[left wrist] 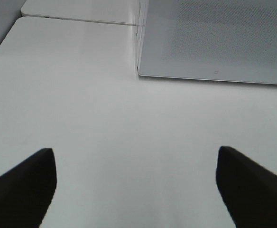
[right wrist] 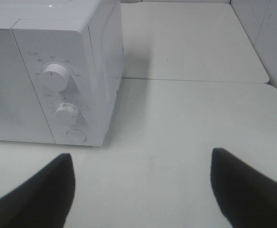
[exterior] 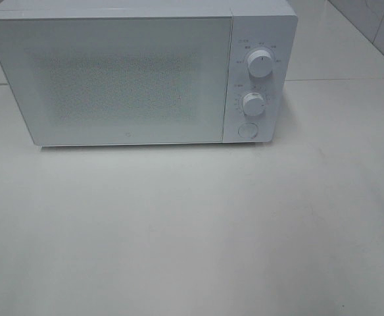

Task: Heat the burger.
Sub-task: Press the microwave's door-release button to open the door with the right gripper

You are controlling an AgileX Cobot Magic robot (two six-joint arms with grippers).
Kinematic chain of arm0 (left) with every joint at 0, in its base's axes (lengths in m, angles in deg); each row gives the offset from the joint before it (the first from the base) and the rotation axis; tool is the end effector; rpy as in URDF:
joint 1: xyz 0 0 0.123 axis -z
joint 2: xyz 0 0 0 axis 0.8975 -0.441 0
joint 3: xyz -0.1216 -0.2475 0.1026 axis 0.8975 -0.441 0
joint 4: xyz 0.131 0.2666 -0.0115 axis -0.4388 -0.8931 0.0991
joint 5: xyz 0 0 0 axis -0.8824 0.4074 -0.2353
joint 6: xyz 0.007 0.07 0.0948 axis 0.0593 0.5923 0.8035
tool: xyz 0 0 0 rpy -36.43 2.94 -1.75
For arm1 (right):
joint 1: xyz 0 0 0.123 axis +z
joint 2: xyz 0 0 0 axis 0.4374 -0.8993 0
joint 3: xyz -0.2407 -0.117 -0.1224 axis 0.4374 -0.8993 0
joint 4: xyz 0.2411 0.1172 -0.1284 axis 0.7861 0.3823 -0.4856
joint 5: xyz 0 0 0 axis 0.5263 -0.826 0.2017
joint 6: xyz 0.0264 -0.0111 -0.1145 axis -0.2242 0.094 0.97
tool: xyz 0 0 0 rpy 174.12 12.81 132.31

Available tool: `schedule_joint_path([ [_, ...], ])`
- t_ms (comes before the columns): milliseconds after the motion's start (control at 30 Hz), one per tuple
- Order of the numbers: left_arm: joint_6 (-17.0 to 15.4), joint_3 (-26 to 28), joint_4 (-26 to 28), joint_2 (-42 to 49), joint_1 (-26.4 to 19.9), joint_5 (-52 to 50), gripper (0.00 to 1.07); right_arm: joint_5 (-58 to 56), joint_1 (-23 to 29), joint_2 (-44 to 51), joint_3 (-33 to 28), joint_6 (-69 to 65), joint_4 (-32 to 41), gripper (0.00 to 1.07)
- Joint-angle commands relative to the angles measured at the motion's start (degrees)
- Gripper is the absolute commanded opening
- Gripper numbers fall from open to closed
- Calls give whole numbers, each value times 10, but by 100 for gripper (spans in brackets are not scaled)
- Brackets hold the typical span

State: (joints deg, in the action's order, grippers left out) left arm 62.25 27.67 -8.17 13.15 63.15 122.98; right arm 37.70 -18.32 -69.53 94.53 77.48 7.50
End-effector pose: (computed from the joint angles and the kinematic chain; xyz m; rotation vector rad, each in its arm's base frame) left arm 0.0461 -0.0094 0.2938 0.0026 2.0265 -0.1021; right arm 0.1994 0.0236 0.2902 -0.1543 1.8889 0.0330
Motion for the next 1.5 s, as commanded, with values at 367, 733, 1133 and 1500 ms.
schedule_joint_path([
  [367, -5, -2, 3, 5, -1, 0, 84, 183, -5, -146, 1, 4, -1, 75],
  [733, -5, -2, 3, 5, -1, 0, 84, 352, -5, -250, -22, 5, -1, 75],
  [1133, -5, -2, 3, 5, -1, 0, 84, 638, 55, -378, -100, 122, 151, 75],
  [1500, -5, -2, 3, 5, -1, 0, 84, 773, 223, -500, -106, 196, 361, 75],
])
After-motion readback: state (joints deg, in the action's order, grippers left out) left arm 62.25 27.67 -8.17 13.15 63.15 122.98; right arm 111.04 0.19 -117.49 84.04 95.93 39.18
